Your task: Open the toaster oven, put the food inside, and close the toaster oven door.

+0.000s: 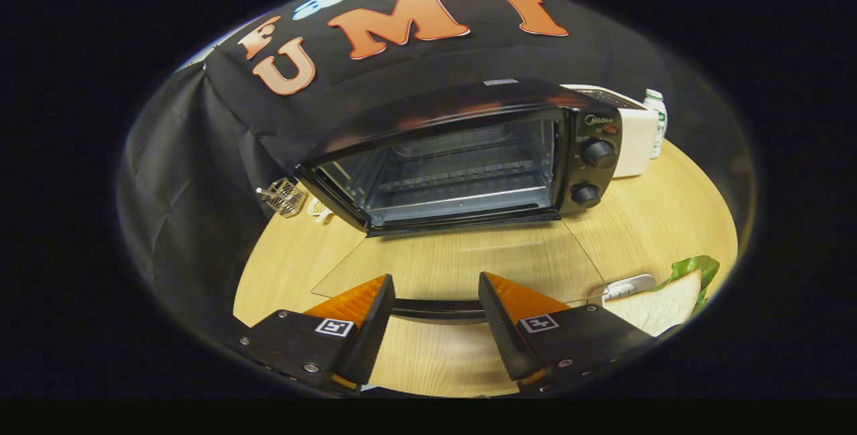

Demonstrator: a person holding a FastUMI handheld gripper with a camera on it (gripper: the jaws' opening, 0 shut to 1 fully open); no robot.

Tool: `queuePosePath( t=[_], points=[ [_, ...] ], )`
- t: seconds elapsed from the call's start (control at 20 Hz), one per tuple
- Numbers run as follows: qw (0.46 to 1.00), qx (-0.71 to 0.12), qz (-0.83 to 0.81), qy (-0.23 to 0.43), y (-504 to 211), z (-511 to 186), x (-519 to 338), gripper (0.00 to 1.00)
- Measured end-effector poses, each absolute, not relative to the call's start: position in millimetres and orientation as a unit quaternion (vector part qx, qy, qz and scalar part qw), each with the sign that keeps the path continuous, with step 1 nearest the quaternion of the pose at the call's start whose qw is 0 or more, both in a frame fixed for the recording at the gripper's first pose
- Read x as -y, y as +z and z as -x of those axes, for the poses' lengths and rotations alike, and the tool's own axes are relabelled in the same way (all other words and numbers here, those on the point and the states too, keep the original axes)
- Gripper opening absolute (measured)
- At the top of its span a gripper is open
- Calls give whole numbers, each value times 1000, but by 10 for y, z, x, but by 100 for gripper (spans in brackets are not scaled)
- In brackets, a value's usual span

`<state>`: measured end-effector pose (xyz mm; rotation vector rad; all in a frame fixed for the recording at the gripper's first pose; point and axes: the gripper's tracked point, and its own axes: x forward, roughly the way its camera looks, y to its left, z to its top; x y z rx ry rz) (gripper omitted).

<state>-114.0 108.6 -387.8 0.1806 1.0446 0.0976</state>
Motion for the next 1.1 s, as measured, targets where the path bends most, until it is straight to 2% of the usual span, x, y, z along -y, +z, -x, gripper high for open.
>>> queuePosePath(
  t=[0.45, 0.6, 0.8, 1.05, 1.1],
  points=[
    [823, -567, -5, 43, -4352, 1403, -1045, 74],
    [828, -557, 15, 53, -4400, 1345, -1053, 74],
    [821, -567, 8, 62, -4321, 1370, -1029, 74],
    [837, -543, -24, 70, -3829, 1329, -841, 74],
    [840, -538, -20, 70, -3742, 1336, -765, 76]
  ],
)
